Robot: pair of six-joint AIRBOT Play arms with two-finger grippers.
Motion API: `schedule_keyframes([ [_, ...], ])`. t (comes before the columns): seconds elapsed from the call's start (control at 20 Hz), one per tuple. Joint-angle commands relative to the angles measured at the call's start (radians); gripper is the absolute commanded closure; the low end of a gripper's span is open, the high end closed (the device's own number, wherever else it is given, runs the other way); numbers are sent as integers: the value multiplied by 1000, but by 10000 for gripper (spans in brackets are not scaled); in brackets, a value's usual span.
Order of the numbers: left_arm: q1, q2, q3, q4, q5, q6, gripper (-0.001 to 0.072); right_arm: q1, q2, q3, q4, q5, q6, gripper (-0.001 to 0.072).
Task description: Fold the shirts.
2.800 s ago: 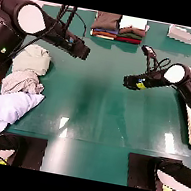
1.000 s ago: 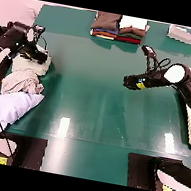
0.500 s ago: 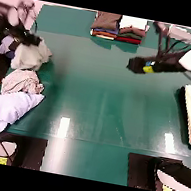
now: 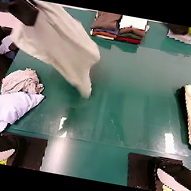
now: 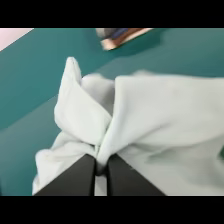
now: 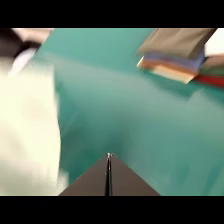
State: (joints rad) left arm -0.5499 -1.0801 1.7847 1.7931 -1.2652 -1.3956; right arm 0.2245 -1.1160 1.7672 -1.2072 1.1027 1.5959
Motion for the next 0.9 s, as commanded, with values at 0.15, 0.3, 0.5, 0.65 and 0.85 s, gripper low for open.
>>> schedule_keyframes([
  [0.15,-260,-223,7,-291,8,132,682,-156,96,33,3,18,-3,690],
  [0.3,-293,-387,7,-397,68,111,478,-185,108,33,3,68,-3,690],
  [0.5,-226,-444,15,-221,61,-24,220,-188,96,33,2,120,-3,691],
  [0.65,-69,-441,10,-125,35,-109,220,-188,73,32,3,140,-3,691],
  [0.85,112,-477,-62,-162,34,-126,218,-188,21,32,4,183,-3,690],
])
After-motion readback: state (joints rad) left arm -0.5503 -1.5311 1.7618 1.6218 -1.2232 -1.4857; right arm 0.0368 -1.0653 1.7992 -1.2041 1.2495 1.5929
